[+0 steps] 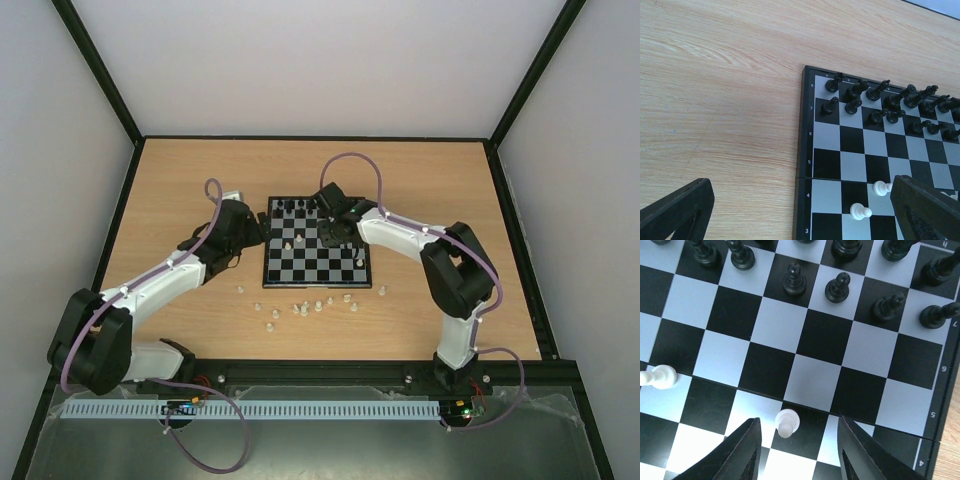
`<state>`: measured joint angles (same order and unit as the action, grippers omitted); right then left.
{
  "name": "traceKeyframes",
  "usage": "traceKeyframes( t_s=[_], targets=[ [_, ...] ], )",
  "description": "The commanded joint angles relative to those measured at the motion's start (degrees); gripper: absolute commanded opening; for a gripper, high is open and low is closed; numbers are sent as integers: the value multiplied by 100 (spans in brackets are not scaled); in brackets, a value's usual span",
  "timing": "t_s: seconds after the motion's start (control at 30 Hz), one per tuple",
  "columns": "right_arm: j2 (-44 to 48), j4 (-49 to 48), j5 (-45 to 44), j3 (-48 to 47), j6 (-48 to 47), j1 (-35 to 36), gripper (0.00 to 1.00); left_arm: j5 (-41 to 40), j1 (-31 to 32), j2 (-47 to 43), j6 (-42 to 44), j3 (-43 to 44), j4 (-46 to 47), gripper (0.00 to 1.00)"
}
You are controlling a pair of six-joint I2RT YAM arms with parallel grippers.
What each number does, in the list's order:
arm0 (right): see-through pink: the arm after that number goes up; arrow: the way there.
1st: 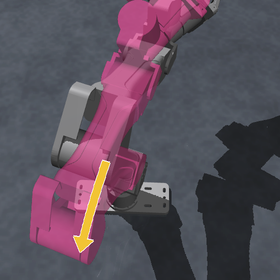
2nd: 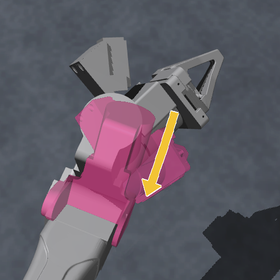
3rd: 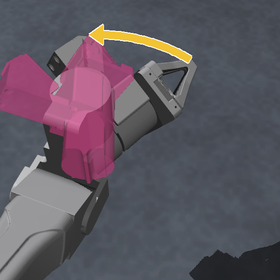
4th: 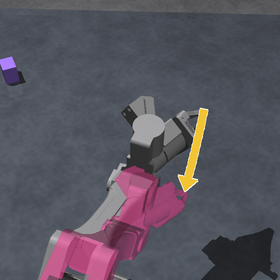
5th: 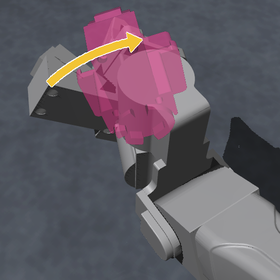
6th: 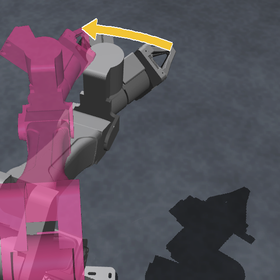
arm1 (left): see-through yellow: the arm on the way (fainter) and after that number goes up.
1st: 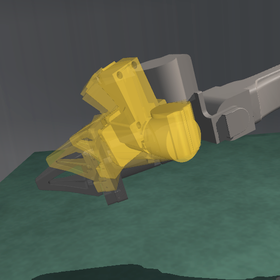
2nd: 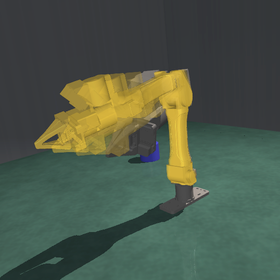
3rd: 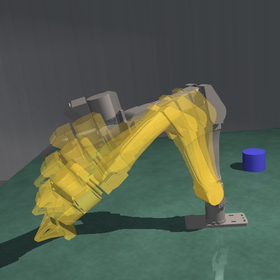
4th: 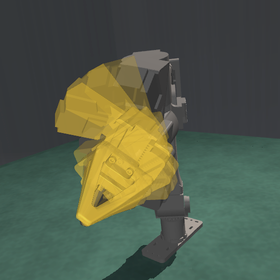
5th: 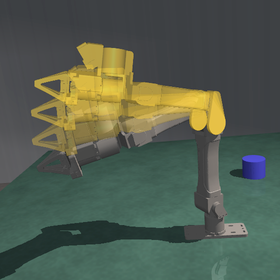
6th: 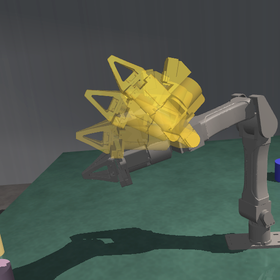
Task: Set up the chess pieces on the board
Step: Pick up the chess piece from the chessboard.
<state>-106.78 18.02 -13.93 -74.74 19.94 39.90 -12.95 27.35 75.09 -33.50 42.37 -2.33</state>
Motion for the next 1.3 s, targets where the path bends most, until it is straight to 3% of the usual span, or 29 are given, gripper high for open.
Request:
traceKeyframes(
  t_s=[0.0,0.2,0.97,1.27],
  targets=[
    [-261,80,35,-153,25,35,41,22,0,90,-22,192,-57,100],
    [-390,79,171,-145,45,38,32,82,-2,100,-13,217,-60,100],
    [-446,-84,57,-31,51,42,13,194,7,60,-8,211,-49,100],
    [136,163,-16,227,116,40,9,197,7,25,10,205,-53,100]
  ],
)
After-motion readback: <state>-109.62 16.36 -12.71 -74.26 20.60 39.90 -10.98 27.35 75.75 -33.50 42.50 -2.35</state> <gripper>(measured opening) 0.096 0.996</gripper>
